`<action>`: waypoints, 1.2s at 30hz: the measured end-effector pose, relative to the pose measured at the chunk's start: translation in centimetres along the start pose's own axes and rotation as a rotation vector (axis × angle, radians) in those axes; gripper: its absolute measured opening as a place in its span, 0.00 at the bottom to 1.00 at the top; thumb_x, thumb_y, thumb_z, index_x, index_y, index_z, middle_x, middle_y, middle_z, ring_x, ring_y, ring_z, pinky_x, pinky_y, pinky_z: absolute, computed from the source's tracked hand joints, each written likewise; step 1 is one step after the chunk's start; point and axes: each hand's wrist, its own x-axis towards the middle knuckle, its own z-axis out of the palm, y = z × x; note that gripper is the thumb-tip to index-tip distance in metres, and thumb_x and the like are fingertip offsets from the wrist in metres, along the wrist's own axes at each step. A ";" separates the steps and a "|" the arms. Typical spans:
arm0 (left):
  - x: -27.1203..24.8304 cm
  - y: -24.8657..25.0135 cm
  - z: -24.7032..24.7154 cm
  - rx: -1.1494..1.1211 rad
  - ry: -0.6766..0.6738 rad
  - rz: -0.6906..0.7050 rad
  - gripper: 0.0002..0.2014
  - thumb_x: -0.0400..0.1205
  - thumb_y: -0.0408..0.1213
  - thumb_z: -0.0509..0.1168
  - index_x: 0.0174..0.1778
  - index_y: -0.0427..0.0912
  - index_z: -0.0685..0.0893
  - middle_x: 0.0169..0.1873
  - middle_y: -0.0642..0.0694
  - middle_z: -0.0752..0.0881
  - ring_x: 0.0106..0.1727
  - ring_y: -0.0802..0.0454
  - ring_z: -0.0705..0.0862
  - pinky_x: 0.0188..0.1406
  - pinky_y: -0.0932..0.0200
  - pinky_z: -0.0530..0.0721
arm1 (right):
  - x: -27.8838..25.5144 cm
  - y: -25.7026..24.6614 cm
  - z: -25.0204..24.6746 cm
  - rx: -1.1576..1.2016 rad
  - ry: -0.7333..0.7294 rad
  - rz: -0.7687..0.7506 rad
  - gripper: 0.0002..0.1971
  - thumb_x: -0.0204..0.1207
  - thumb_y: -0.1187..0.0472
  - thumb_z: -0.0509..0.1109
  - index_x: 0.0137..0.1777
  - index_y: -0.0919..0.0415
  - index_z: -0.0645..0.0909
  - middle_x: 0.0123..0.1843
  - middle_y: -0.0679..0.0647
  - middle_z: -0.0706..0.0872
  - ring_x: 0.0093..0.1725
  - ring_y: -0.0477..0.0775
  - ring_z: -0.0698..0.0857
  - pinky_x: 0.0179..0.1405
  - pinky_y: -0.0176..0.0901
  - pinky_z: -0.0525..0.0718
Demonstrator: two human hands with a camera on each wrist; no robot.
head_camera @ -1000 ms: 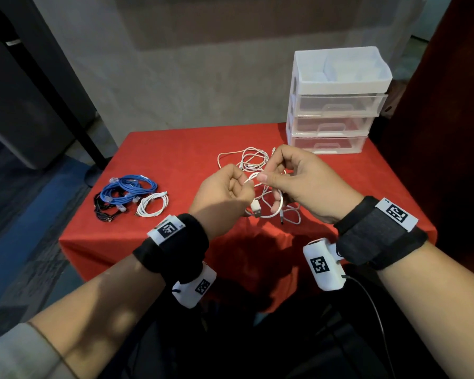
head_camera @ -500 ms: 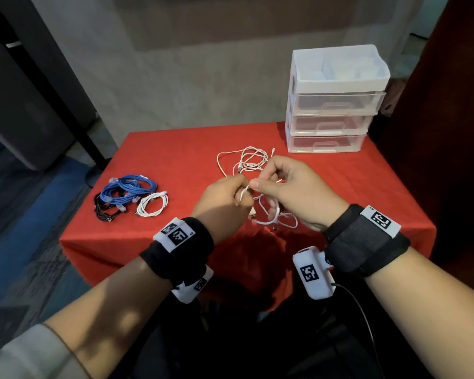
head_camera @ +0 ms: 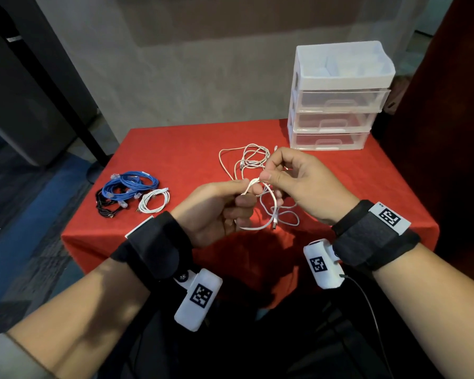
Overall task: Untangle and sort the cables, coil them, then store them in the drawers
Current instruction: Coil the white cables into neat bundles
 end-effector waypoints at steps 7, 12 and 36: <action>-0.3 1.4 -0.8 -0.146 0.123 0.115 0.10 0.89 0.38 0.53 0.43 0.45 0.74 0.31 0.54 0.74 0.20 0.61 0.62 0.25 0.68 0.69 | -0.2 1.2 -0.5 -0.155 -0.039 0.057 0.06 0.86 0.59 0.70 0.54 0.57 0.88 0.32 0.50 0.80 0.29 0.55 0.75 0.30 0.45 0.76; 0.8 2.1 -0.9 -0.416 0.258 0.416 0.15 0.93 0.38 0.49 0.43 0.40 0.74 0.64 0.32 0.87 0.55 0.44 0.92 0.50 0.50 0.92 | -0.8 2.5 1.2 -0.391 -0.128 0.048 0.07 0.88 0.58 0.66 0.54 0.53 0.87 0.28 0.42 0.81 0.27 0.39 0.76 0.33 0.37 0.75; 0.2 0.8 -2.3 0.812 0.123 0.183 0.16 0.90 0.41 0.60 0.37 0.45 0.83 0.23 0.56 0.74 0.22 0.62 0.66 0.20 0.68 0.63 | 1.5 4.9 -6.3 -1.054 -0.337 -0.146 0.07 0.82 0.54 0.72 0.44 0.42 0.80 0.39 0.34 0.83 0.46 0.42 0.79 0.53 0.50 0.77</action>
